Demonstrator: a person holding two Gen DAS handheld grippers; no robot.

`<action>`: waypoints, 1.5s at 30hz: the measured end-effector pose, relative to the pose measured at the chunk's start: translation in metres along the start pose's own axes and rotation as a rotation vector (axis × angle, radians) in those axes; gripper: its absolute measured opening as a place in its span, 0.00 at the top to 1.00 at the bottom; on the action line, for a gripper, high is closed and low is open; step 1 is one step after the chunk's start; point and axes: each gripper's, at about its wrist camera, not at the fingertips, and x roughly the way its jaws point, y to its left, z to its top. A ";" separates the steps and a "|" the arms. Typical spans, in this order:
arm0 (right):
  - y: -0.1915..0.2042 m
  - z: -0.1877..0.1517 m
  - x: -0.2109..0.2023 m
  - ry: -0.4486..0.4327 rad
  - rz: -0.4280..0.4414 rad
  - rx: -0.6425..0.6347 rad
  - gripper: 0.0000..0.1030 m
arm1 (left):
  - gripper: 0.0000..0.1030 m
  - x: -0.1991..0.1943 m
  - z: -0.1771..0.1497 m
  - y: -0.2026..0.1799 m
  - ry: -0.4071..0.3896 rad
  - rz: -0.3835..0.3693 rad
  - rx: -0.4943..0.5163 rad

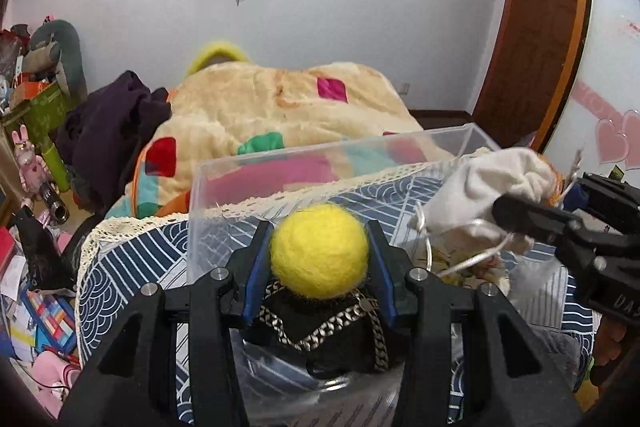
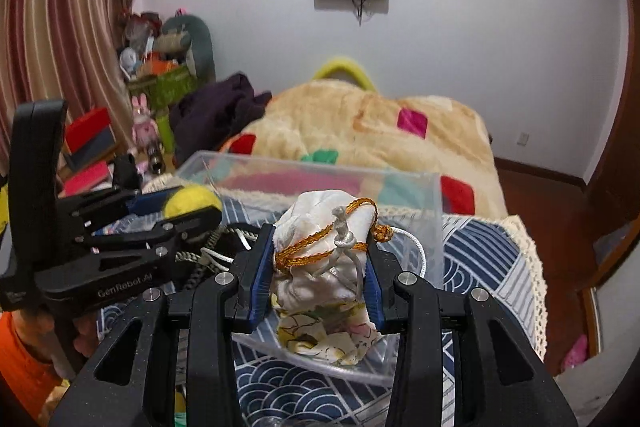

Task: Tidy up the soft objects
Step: 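Drop yellow felt ball in box with left tool while right drops pouch, then drop green sponge in box with left tool while right drops silver bag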

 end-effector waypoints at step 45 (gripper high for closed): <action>0.006 -0.077 -0.081 -0.054 -0.051 -0.040 0.21 | 0.07 -0.109 -0.090 -0.024 -0.053 -0.008 0.055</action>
